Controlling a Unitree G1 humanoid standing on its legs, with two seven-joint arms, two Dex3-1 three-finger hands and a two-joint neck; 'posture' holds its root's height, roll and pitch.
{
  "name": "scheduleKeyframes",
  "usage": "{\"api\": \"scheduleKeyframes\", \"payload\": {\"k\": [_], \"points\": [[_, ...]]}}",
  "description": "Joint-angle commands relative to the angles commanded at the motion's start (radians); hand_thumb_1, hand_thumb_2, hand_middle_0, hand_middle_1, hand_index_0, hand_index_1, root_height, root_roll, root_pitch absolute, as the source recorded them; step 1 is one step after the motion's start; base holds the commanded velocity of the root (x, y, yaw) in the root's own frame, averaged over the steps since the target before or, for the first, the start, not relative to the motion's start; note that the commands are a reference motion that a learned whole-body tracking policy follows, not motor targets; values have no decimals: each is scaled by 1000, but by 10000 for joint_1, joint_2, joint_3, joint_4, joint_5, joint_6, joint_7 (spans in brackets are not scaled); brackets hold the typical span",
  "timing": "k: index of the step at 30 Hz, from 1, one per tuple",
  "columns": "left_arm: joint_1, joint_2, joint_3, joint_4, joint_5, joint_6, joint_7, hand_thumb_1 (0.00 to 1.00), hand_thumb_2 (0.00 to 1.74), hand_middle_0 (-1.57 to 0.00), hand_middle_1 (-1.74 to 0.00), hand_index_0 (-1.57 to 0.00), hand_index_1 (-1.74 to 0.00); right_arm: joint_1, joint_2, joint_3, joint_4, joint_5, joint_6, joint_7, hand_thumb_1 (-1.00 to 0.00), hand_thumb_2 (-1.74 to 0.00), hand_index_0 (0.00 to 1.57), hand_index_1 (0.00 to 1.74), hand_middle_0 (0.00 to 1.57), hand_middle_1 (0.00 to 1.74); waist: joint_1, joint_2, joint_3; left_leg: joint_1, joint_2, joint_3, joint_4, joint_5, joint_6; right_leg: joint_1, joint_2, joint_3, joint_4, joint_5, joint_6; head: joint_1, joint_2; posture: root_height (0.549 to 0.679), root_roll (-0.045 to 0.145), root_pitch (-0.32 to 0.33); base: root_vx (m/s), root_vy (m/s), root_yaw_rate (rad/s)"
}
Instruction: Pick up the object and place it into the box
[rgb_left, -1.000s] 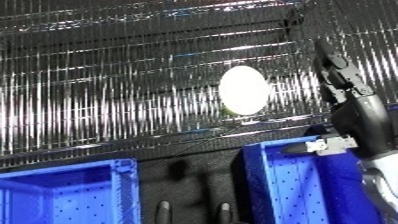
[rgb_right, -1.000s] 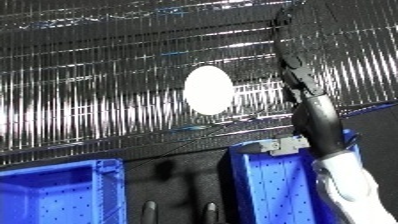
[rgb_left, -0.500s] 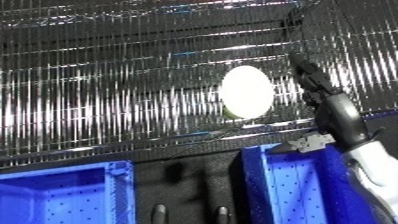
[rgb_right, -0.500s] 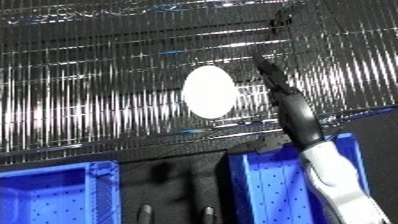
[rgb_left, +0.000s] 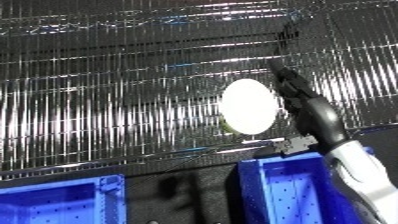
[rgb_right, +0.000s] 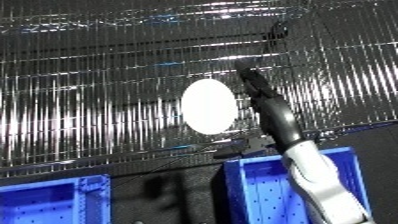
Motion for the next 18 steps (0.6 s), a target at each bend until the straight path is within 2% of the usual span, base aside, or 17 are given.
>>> {"api": "scheduleKeyframes", "payload": {"k": [10, 18], "points": [[-30, -25, -224, -211, -20, 6, 36, 0, 0, 0, 0, 0, 0, -952, 393, 433, 355, 69, 182, 196, 0, 0, 0, 0, 0, 0, 193, 157, 0, -151, -138, -42, -68, 118, 39, -137, -14, -86, -16, 36, -82, 363, 222, 613, 51, 124, -10, 12, 34], [-76, -140, -366, -184, 28, -49, 66, 0, 0, 0, 0, 0, 0, -1300, 800, 646, 258, 60, 315, 377, -400, -696, 628, 696, 628, 696, 250, 210, 0, -93, -193, -62, -209, 223, 25, -102, -8, -122, -72, 43, -152, 437, 180, 614, 56, 122, -13, 0, 27]]}}
